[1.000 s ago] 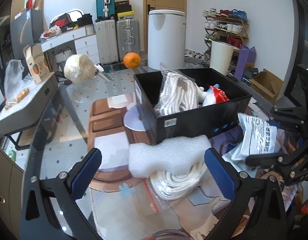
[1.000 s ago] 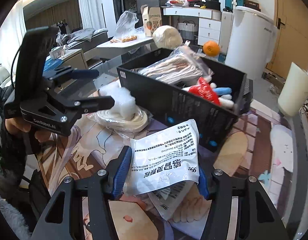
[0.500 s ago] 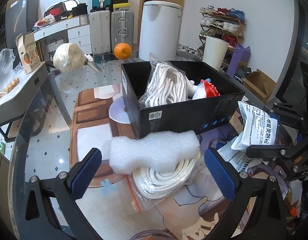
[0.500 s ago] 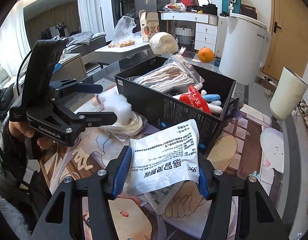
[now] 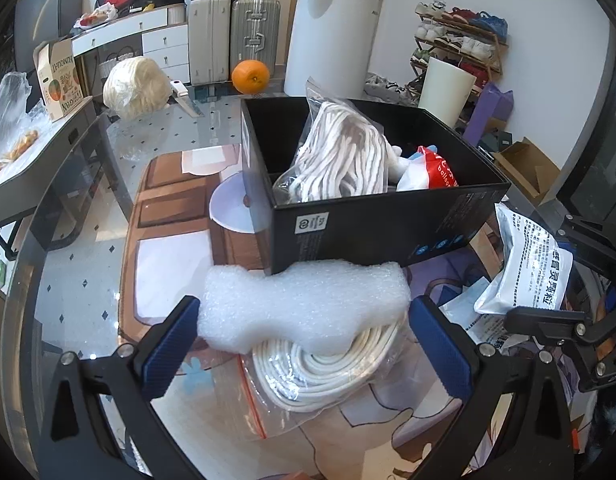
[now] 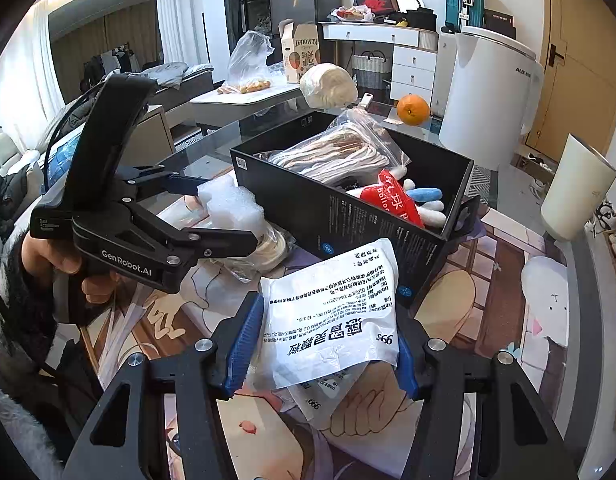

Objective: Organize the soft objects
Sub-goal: 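Grasp the white foam block with the left gripper, then carry the printed packet and foam block over the black box with both grippers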

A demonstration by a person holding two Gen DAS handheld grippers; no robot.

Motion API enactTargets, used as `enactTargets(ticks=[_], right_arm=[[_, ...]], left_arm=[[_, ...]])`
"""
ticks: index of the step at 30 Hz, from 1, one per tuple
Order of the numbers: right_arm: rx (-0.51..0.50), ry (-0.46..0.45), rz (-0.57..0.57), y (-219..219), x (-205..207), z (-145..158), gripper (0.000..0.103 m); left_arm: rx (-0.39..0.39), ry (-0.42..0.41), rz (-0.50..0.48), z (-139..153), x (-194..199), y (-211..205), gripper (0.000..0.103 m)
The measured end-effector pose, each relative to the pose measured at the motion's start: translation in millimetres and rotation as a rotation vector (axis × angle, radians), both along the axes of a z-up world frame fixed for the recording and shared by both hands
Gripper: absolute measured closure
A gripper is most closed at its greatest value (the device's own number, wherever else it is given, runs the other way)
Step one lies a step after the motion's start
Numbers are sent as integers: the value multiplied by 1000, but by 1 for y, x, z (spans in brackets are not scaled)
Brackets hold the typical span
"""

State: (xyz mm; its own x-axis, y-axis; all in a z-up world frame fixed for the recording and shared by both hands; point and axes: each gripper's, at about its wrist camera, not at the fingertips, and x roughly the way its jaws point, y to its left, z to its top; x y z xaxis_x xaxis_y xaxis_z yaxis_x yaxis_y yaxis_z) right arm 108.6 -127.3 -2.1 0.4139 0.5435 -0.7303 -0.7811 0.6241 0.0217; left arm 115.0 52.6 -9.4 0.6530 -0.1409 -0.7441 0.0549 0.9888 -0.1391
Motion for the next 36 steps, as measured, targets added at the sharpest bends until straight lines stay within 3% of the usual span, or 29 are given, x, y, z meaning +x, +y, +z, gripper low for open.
enactTargets(ticks=[6,9,10,14,20,36], right_arm=[[0,0,0,0,0,0,44],[2,-4,3,0,-1,0,44],[3,-5,5,0,-1,1,44],[5,-11,0,-2,-2,2,44],[14,-23,-5,-3,-3,7,44],[106,-79,-49,-9,0,29,44]], left_arm=[[-1,-6,3,0,-1,0,0],[-28,-20,10,2,-3,4,4],[-41,-19,7,2,-3,6,12],[-58,-30,5,3,-7,8,13],[-12,-83,-28,14,-17,2,13],[41,-226,15,53,-34,7,13]])
